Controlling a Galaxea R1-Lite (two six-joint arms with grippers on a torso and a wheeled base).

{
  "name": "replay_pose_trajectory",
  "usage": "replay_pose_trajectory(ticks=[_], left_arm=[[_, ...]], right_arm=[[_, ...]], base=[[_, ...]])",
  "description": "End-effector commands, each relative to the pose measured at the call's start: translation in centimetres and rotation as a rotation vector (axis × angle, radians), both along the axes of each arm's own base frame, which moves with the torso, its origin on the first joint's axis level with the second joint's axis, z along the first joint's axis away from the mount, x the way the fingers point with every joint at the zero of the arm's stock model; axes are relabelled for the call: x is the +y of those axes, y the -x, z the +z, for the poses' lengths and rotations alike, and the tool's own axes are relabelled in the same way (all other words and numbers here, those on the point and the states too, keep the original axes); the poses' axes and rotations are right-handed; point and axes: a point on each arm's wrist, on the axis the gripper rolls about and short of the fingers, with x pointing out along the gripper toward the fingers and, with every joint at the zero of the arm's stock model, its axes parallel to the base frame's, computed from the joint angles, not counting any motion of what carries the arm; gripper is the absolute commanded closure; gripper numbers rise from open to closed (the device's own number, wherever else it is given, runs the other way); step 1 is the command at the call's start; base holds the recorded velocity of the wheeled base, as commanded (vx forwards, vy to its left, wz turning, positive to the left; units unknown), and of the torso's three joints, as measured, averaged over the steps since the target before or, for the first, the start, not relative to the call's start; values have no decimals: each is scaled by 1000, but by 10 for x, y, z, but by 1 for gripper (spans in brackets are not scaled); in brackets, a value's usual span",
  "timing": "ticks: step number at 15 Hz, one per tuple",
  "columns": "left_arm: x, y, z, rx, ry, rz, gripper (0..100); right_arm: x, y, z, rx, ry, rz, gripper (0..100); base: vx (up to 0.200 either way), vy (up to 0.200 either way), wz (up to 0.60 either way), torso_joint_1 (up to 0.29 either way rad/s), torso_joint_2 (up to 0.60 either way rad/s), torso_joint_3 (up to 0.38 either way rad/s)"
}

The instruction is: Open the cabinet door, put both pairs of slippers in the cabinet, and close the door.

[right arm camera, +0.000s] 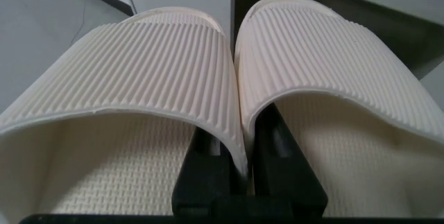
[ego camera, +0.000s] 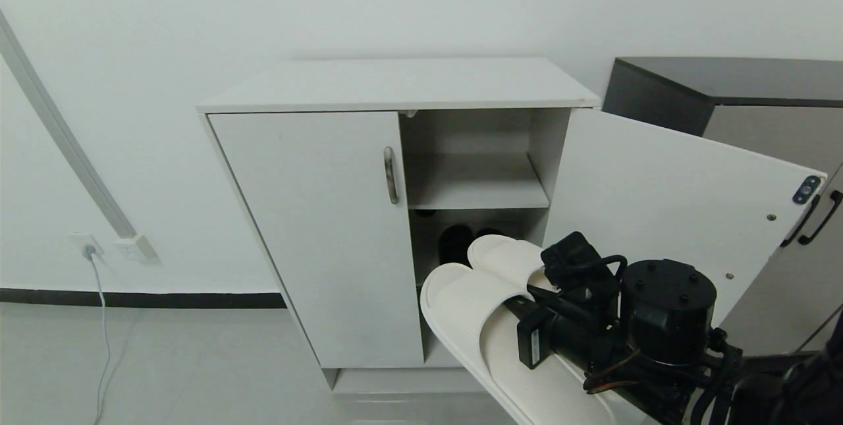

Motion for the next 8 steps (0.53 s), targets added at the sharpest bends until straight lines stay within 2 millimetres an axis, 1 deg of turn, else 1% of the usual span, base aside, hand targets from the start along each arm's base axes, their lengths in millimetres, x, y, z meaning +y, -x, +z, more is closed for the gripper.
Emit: replay_pose_trajectory(ticks=[1,4,8], left_arm=[[0,0,0,1,-1,0,100],[0,0,0,1,-1,0,100],[0,0,0,1,0,0,100]], right_arm=[[0,0,0,-1,-1,-1,100],[0,0,0,-5,8,1,100],[-1,0,-1,-9,5,2,100]], base=[[0,0,0,-110,456,364],[0,0,0,-80,452,369],[0,0,0,-30,437,412]])
